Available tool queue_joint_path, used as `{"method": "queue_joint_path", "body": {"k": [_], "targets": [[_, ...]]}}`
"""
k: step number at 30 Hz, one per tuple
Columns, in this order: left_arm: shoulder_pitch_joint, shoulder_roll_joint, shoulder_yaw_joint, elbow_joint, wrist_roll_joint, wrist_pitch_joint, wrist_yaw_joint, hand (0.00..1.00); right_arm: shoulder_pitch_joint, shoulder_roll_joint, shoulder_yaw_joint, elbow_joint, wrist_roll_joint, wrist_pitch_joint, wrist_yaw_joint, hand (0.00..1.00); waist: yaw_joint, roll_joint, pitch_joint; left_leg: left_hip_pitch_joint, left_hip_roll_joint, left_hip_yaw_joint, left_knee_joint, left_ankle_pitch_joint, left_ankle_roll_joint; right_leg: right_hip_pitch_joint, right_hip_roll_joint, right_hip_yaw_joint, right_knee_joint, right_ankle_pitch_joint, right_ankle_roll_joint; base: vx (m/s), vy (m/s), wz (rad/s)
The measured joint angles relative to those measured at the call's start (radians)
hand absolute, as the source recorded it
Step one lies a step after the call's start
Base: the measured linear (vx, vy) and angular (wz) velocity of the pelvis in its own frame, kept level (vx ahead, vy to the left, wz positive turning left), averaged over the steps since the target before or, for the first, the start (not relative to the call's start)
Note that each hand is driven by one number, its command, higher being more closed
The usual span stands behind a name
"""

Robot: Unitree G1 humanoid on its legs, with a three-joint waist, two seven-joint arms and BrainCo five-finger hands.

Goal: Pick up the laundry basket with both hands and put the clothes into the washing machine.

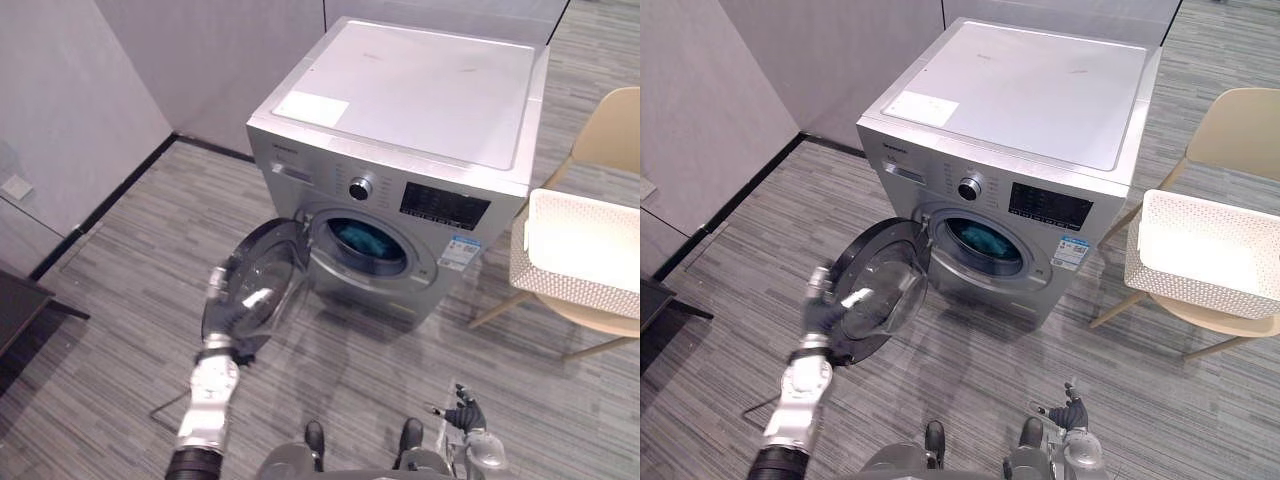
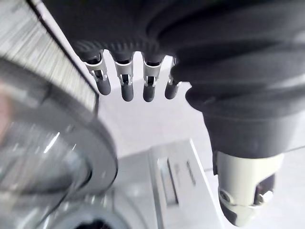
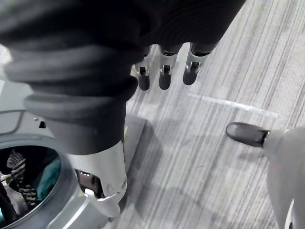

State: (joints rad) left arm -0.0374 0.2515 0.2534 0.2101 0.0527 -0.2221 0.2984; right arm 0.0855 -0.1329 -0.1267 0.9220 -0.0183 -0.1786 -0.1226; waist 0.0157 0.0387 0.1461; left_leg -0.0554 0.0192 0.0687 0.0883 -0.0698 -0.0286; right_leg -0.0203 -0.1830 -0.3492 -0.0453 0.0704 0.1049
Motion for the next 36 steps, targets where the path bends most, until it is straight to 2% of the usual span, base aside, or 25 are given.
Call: {"method": "queue_joint_path", "body": {"k": [1,3,4,6,7,9,12,16,18,22,28,31,33,36], "targets": [[-0.04,0.066,0.057,0.035,0.001,0.0,0.026,0.0,-0.001,-0.006,0.0,-0.006,-0.001,0.0,0.015,0.0,0.002,-0.013,0.0,-0.005,0.0,0.001,-0.004,0.002,0.001,0.0,0.006,0.0,-0.02,0.01,-0.001,0.02,-0.01,-0.06],[-0.074,0.114,0.089,0.088,0.001,0.003,0.043,0.0,-0.004,-0.012,0.0,-0.008,-0.001,0.0,0.02,0.0,0.002,-0.022,0.002,-0.01,0.001,0.003,-0.004,0.002,0.001,-0.003,0.009,0.001,-0.03,0.015,-0.004,0.01,-0.014,-0.06],[-0.128,0.182,0.117,0.172,0.001,0.017,0.056,0.0,-0.014,-0.022,0.0,-0.01,-0.001,0.0,0.02,0.0,0.002,-0.036,0.01,-0.023,0.003,0.006,-0.002,0.002,0.001,-0.016,0.012,0.004,-0.033,0.022,-0.011,-0.02,-0.016,-0.13],[-0.186,0.256,0.125,0.257,0.0,0.027,0.059,0.0,-0.022,-0.031,0.002,-0.027,0.0,0.0,0.021,0.0,0.006,-0.054,0.019,-0.061,0.006,0.013,0.011,0.002,0.001,-0.054,0.014,0.021,-0.031,0.029,-0.013,-0.05,-0.009,-0.16],[-0.227,0.302,0.126,0.31,0.0,0.03,0.06,0.0,-0.031,-0.035,0.004,-0.038,0.0,-0.001,0.022,0.0,0.006,-0.068,0.028,-0.095,0.009,0.016,0.027,0.002,0.001,-0.082,0.014,0.025,-0.029,0.037,-0.015,-0.09,-0.004,-0.16],[-0.355,0.413,0.122,0.464,-0.001,0.051,0.06,0.0,-0.072,-0.035,0.014,-0.044,0.0,-0.001,0.023,0.0,0.008,-0.115,0.069,-0.167,0.017,0.024,0.071,0.002,0.001,-0.142,0.022,0.042,-0.028,0.061,-0.031,-0.11,-0.002,-0.18],[-0.461,0.451,0.096,0.594,-0.003,0.062,0.048,0.0,-0.099,-0.034,0.029,-0.076,0.012,-0.007,0.023,0.0,0.011,-0.149,0.123,-0.224,0.039,0.041,0.13,-0.012,0.0,-0.187,0.031,0.064,-0.018,0.082,-0.05,-0.11,-0.004,-0.2],[-0.511,0.448,0.066,0.695,-0.004,0.076,0.002,0.0,-0.11,-0.032,0.048,-0.136,0.049,-0.015,0.022,0.0,0.026,-0.15,0.165,-0.327,0.087,0.074,0.262,-0.067,-0.001,-0.256,0.062,0.104,-0.009,0.106,-0.061,-0.15,-0.007,-0.41],[-0.54,0.411,0.064,0.707,-0.017,0.084,-0.027,0.0,-0.119,-0.029,0.049,-0.158,0.075,-0.014,0.021,0.0,0.03,-0.142,0.191,-0.39,0.128,0.073,0.341,-0.101,-0.009,-0.284,0.086,0.107,-0.008,0.11,-0.064,-0.16,-0.03,-0.25],[-0.59,0.343,0.096,0.754,-0.065,0.089,-0.044,0.0,-0.123,-0.031,0.045,-0.203,0.111,-0.015,0.019,0.0,0.054,-0.141,0.224,-0.431,0.168,0.074,0.379,-0.11,-0.02,-0.312,0.119,0.11,-0.007,0.113,-0.085,-0.1,-0.067,-0.17],[-0.552,0.131,0.098,0.775,-0.127,0.091,-0.076,0.0,-0.139,-0.029,0.044,-0.203,0.13,-0.015,0.018,0.0,0.06,-0.134,0.227,-0.414,0.173,0.083,0.353,-0.099,-0.034,-0.313,0.126,0.112,-0.004,0.113,-0.086,0.0,-0.037,-0.03],[-0.487,0.001,-0.02,0.742,-0.155,0.104,-0.073,0.0,-0.161,-0.025,0.044,-0.174,0.129,-0.016,0.017,0.0,0.051,-0.132,0.228,-0.378,0.147,0.087,0.302,-0.073,-0.035,-0.313,0.104,0.113,0.014,0.1,-0.075,0.02,0.014,0.05],[-0.432,-0.089,-0.126,0.633,-0.163,0.104,-0.056,0.0,-0.18,-0.026,0.044,-0.134,0.125,-0.015,0.013,0.0,0.045,-0.128,0.228,-0.353,0.125,0.088,0.257,-0.052,-0.033,-0.312,0.088,0.113,0.021,0.095,-0.072,0.04,0.023,0.11],[-0.394,-0.138,-0.268,0.511,-0.168,0.1,-0.051,0.0,-0.198,-0.027,0.044,-0.113,0.123,-0.013,0.009,0.0,0.022,-0.105,0.234,-0.325,0.108,0.082,0.232,-0.041,-0.028,-0.293,0.073,0.109,0.029,0.086,-0.062,0.02,0.037,0.16]]}}
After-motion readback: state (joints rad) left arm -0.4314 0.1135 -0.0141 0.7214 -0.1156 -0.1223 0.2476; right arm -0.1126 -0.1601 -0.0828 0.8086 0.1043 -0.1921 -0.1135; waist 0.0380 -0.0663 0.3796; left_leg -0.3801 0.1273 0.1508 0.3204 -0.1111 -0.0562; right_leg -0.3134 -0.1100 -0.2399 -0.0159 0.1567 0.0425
